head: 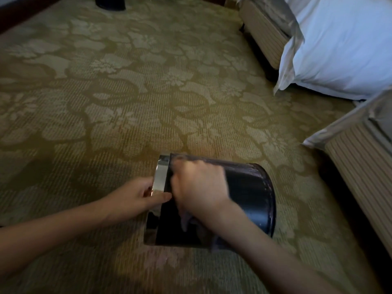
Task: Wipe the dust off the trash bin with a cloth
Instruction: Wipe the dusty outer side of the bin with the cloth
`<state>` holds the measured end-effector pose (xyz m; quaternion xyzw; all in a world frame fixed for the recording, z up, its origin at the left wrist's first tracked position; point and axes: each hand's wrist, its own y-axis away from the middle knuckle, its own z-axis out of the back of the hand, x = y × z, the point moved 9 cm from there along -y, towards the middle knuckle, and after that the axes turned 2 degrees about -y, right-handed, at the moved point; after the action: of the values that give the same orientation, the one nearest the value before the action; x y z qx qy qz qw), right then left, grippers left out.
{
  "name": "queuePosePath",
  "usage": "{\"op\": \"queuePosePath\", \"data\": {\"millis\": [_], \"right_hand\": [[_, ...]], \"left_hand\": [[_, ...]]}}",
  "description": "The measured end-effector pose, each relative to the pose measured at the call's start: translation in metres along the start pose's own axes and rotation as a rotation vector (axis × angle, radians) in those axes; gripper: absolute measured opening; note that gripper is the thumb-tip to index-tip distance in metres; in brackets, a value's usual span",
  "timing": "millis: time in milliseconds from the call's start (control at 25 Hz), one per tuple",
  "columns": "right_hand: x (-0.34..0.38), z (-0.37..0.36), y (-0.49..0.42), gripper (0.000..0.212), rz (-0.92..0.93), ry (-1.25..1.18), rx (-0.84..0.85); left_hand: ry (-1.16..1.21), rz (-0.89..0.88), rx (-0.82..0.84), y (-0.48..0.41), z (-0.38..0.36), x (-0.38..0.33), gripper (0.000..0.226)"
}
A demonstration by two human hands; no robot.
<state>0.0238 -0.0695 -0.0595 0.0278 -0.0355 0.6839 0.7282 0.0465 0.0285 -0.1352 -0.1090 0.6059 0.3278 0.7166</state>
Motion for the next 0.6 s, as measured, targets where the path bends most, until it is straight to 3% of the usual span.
{"op": "queuePosePath", "data": {"millis": [80,160,400,600], "right_hand": [[0.021,-0.001,-0.008,0.018,0.063,-0.019,0.006],[0.001,0.003,-0.003,0.021,0.034,0.031,-0.028],[-0.165,0.032,0.067,0.034,-0.483,0.15,-0.054],[-0.136,0.022,0.043,0.027,-0.386,0.226,-0.019]], "left_hand": [[-0.034,-0.033,-0.011,0.001,0.001,-0.002,0.053],[-0.004,-0.011,0.004,-0.002,-0.001,0.001,0.037],[0.003,0.023,-0.008,-0.004,0.0,0.004,0.025],[-0.031,0.009,0.015,-0.002,-0.001,-0.001,0.035]]}}
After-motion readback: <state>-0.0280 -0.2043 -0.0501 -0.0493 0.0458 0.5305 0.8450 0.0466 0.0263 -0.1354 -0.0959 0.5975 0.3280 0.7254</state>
